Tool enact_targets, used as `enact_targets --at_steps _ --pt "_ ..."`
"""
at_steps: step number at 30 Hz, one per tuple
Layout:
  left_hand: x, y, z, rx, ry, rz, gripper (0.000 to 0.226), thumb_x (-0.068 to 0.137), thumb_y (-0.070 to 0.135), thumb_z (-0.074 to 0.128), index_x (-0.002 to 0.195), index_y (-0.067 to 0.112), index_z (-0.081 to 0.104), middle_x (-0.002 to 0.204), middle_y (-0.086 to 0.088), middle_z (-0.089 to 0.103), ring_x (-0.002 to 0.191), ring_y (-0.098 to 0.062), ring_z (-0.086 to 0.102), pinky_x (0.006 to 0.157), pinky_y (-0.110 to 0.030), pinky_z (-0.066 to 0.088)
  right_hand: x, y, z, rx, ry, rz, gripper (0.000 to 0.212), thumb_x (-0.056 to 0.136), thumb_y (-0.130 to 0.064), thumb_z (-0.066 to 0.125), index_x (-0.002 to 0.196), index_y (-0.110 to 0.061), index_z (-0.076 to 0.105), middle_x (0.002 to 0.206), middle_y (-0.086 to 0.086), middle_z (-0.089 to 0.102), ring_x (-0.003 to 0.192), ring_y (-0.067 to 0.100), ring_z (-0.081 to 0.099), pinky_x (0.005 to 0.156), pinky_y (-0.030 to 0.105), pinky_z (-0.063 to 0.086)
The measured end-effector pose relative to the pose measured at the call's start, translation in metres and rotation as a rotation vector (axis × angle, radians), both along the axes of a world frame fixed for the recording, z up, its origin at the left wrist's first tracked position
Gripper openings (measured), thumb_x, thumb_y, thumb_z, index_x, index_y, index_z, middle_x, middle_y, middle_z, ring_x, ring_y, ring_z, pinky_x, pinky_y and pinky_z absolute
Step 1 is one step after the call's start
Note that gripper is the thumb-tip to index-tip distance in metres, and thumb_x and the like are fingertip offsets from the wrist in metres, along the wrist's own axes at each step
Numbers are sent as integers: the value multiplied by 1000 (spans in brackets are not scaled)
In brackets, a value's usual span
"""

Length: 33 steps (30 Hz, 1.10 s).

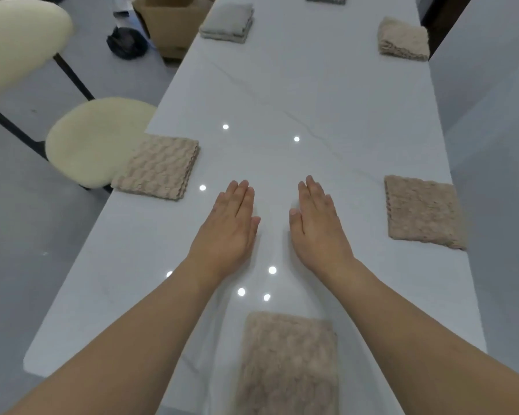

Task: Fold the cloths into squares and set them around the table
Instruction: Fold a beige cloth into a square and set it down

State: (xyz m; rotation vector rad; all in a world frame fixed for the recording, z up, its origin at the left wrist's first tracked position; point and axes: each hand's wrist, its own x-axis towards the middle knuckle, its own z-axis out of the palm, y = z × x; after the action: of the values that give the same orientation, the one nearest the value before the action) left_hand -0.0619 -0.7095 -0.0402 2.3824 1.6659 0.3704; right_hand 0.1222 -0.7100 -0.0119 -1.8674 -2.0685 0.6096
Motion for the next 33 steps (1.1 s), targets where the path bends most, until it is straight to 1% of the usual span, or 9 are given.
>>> enact_targets --at_steps 2,6,10,13,15,19,24,29,33 --pt "-15 1 -3 -5 2 -10 63 103 38 17 151 -3 26 160 -17 23 151 -30 14 122 -40 8 -14 1 -1 4 16 -26 54 104 -22 27 153 -6 14 162 8 4 150 16 -2 121 30 -4" --pt "-46 11 -5 -20 1 -71 61 103 35 20 148 -6 31 157 -21 29 148 -34 21 121 -48 19 -48 0 -2 -33 44 -101 54 104 -22 26 153 -6 12 163 6 2 149 14 -3 121 29 -5" --pt "-77 31 8 -35 -32 -161 65 102 38 16 150 -4 27 160 -19 23 150 -32 15 123 -45 13 -86 -2 4 -34 79 -256 53 104 -21 25 154 -7 12 163 5 2 149 12 -2 120 26 -6" --pt "-95 42 16 -21 -38 -227 62 103 35 21 148 -7 30 157 -23 27 149 -36 20 121 -50 19 -114 -10 6 -47 108 -337 53 104 -21 24 154 -7 12 163 4 2 149 11 -1 120 27 -5" --pt "-103 48 19 -31 -22 -280 60 104 33 22 148 -7 30 157 -23 28 148 -36 20 121 -50 19 -127 -13 6 -51 154 -397 53 104 -22 24 154 -8 12 163 3 2 149 10 -2 120 27 -5" --pt "-113 62 16 -25 23 -374 61 103 34 21 148 -6 29 158 -22 27 149 -36 20 122 -48 16 -139 -9 0 -34 209 -503 53 104 -24 24 154 -9 12 163 2 3 148 8 -2 120 25 -5" --pt "-119 87 17 -21 0 -494 65 102 39 16 151 -3 24 161 -18 21 151 -31 13 121 -39 5 -153 -4 -3 -14 248 -639 54 104 -26 23 154 -10 11 163 0 1 148 7 -4 119 25 -6" --pt "-137 125 23 -5 16 -642 65 102 39 16 151 -3 26 160 -18 23 150 -32 15 121 -39 6 -191 4 -5 15 292 -838 53 105 -26 23 154 -11 12 163 -1 2 148 5 -3 120 25 -6" --pt "-155 150 31 -6 39 -767 69 100 42 10 152 -1 23 162 -15 19 151 -28 11 121 -34 0 -225 9 -2 61 371 -1010 52 105 -26 22 154 -14 11 163 -4 2 147 2 -4 118 21 -7"
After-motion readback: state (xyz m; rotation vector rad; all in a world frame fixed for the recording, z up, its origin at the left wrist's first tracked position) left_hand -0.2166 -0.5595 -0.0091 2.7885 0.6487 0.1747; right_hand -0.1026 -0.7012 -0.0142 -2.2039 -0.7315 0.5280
